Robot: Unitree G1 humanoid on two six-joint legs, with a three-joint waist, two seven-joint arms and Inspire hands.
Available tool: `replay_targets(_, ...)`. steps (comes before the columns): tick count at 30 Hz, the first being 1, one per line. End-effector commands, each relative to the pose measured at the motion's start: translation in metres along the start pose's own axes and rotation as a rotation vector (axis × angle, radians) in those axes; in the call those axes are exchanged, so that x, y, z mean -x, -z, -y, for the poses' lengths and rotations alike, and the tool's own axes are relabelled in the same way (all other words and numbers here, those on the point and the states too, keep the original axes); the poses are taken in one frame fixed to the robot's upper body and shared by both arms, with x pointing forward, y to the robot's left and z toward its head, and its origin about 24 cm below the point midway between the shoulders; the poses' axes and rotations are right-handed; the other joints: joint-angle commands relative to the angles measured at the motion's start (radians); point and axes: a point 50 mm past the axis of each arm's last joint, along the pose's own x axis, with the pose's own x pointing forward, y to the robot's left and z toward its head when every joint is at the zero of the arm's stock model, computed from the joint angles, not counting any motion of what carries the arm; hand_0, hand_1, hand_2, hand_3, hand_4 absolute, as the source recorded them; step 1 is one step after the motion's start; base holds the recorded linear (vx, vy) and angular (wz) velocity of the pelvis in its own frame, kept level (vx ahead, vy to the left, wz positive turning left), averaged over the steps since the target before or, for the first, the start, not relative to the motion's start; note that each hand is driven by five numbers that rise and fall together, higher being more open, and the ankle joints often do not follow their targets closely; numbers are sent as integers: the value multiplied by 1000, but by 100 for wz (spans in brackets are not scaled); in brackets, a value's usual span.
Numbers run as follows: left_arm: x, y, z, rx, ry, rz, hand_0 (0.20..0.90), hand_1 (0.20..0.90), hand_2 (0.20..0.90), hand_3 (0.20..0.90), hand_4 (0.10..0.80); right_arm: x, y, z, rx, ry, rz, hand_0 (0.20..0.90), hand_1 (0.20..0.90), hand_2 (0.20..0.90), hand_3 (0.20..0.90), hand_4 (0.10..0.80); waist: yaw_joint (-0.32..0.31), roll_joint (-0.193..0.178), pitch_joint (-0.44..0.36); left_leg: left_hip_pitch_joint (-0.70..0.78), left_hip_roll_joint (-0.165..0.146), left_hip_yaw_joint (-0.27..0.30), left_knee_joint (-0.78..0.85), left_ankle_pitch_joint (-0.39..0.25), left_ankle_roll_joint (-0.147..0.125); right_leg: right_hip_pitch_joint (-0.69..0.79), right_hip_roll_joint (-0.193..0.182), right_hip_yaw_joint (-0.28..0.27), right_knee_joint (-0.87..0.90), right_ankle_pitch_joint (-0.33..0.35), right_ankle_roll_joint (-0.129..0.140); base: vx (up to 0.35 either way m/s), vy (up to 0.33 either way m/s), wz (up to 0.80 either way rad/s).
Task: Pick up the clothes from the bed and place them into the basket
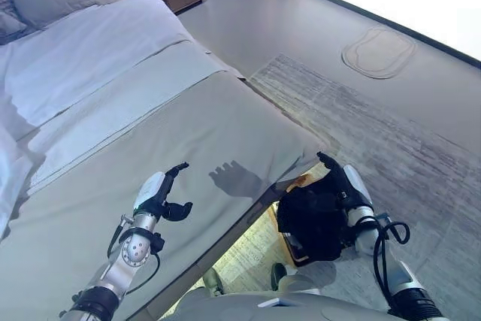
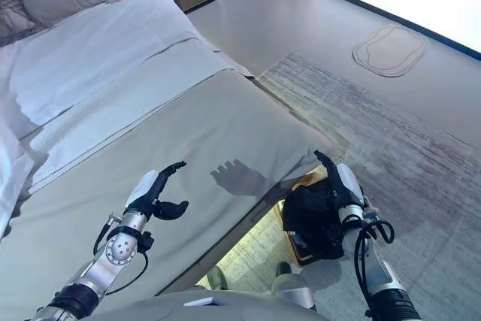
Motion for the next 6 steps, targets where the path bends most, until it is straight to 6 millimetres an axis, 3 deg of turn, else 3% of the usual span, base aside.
replay_targets(1, -13, -15, -36, 81, -130, 100, 900, 900, 900, 900, 800, -8, -33, 25, -2, 71, 190, 900, 900, 900, 900, 800, 16, 1, -72, 29, 58, -62, 55, -105, -60, -68, -4, -36, 136, -78, 28, 27, 14, 4)
replay_targets(6, -12, -17, -36, 100, -105, 112, 900, 900, 900, 900, 800, -7, -33, 27, -5, 83, 182, 900, 900, 900, 900, 800, 28, -3, -71, 26, 57, -74, 60, -105, -59, -61, -4, -44, 142, -83, 27, 10, 12, 7)
